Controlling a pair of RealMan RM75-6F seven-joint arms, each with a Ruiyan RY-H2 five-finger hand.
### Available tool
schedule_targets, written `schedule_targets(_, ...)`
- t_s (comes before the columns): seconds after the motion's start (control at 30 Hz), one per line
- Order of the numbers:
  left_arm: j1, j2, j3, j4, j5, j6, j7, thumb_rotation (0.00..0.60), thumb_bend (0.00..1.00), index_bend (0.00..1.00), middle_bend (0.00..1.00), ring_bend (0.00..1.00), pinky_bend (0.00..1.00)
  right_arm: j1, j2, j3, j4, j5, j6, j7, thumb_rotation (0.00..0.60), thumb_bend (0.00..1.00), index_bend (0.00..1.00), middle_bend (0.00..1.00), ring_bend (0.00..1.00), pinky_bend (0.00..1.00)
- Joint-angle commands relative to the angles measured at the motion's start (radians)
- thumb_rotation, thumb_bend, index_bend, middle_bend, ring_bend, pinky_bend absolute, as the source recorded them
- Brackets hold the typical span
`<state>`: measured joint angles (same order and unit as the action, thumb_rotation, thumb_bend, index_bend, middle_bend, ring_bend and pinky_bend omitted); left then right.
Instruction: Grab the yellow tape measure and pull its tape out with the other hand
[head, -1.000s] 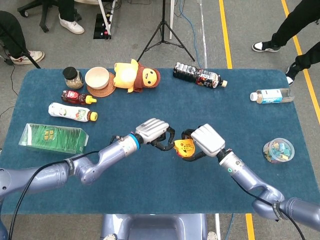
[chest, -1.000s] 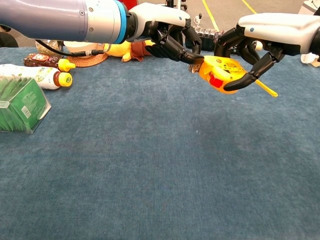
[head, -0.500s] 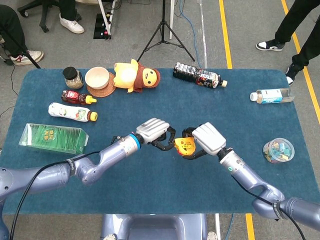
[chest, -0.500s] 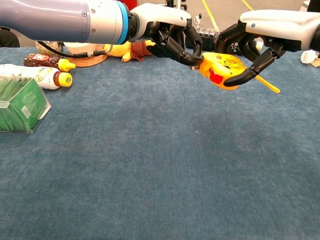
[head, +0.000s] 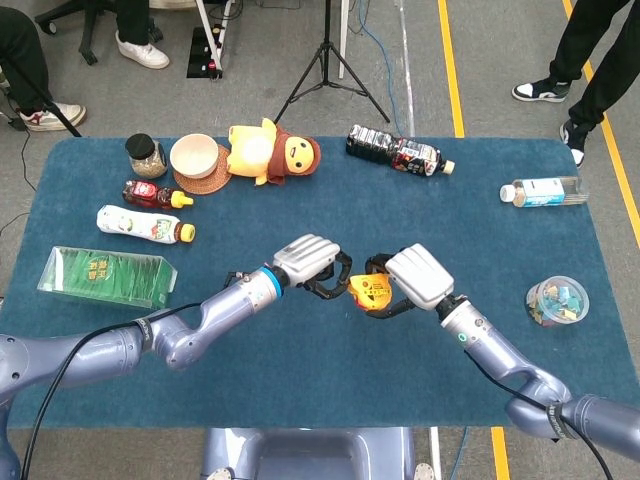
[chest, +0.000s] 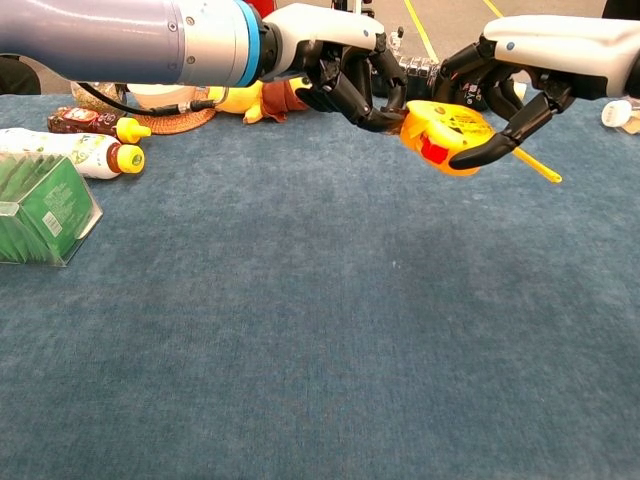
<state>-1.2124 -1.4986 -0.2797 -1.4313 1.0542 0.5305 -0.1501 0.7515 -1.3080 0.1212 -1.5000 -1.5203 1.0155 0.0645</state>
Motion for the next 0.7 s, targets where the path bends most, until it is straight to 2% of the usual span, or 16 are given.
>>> schedule_targets(0.03,0.000,-0.001,-0.001,0.000,-0.001,0.003,0.000,0.544,0.43,0.62,1.00,0.96,0.97,-0.001,0.001,-0.002,-0.001,-0.002,0.001,0.000,0.360,0.18,0.64,0.66,0.71,0.63)
schedule_targets(0.4,0.005,0.008,-0.003,-0.007,0.000,0.011,0.002,0.535,0.43,0.63,1.00,0.96,0.97,-0.009,0.015,-0.006,0.005,0.003,0.002,-0.003,0.361,0.18,0.64,0.66,0.71,0.63)
schedule_targets(0.7,0.023,0.034,0.015,-0.016,0.016,0.015,0.008,0.538,0.42,0.64,1.00,0.96,0.97,-0.011,0.038,-0.015,0.007,0.002,-0.012,-0.010,0.362,0.18,0.64,0.67,0.72,0.63)
